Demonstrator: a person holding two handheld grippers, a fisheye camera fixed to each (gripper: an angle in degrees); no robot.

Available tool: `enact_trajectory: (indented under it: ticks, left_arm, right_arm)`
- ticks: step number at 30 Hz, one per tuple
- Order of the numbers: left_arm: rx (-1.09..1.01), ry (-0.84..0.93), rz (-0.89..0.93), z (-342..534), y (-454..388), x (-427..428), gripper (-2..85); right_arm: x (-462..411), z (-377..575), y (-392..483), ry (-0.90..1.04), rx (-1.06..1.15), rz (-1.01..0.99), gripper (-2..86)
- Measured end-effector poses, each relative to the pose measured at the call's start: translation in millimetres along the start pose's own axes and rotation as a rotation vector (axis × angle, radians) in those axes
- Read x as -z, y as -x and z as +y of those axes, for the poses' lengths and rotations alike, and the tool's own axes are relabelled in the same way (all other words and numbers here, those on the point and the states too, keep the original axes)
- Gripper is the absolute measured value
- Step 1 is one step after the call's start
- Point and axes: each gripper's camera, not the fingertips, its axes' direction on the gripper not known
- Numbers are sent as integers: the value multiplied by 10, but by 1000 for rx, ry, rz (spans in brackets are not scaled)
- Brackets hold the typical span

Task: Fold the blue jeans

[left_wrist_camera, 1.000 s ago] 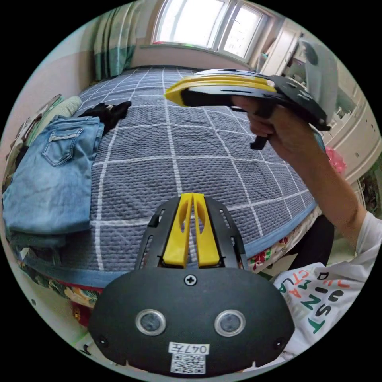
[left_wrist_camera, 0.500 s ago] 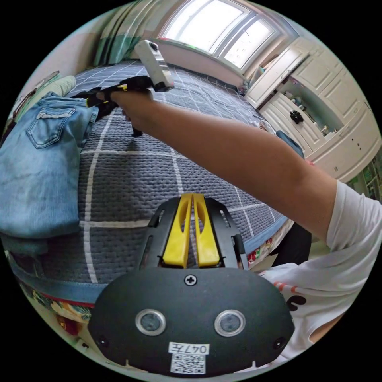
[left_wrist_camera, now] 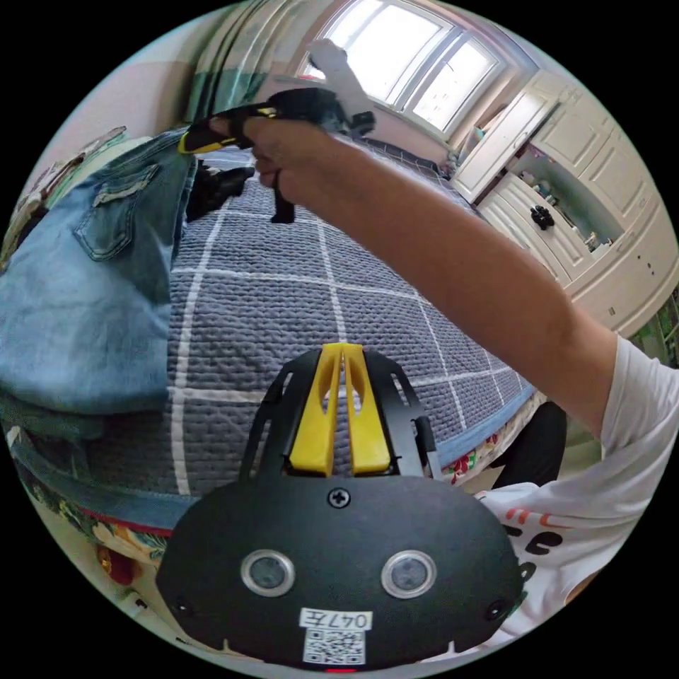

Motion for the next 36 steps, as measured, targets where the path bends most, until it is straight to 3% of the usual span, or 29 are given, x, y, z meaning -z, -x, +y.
enact_trajectory:
  ticks: [5, 10, 15, 17, 22, 24, 27, 29, 32, 36]
  left_arm:
    - [32, -111, -47, 98, 5, 166, -8]
    - [-37, -113, -32, 165, -182, 147, -8]
    - [-280, -11, 149, 199, -666, -88, -8]
    - [-312, 32, 199, 207, -804, -225, -8]
    - [-333, 120, 242, 234, -1112, -606, -7]
    - [-345, 126, 276, 258, -1296, -791, -6]
    - [-370, 55, 323, 282, -1656, -1009, 2]
    - [-409, 46, 254, 295, -1989, -1186, 36]
    - [-578, 79, 5, 361, -2646, -1550, 92]
    - [-857, 83, -202, 541, -3301, -2097, 106]
  right_arm:
    - [1235, 247, 154, -34, 164, 123, 2]
    - [2637, 1150, -96, -82, 76, 124, 2]
    - [4148, 2554, -172, -110, -49, 412, 1]
    - [4775, 3277, -189, -54, -148, 586, 1]
    - [5790, 4497, -47, 68, -332, 792, 3]
    - [6106, 4833, -73, 114, -418, 790, 7]
    - [6351, 5280, -234, 248, -533, 619, 24]
    - [6448, 5490, -180, 244, -526, 645, 41]
    - [6612, 5548, 75, 182, -437, 775, 54]
    - [6564, 5483, 275, 209, -288, 713, 62]
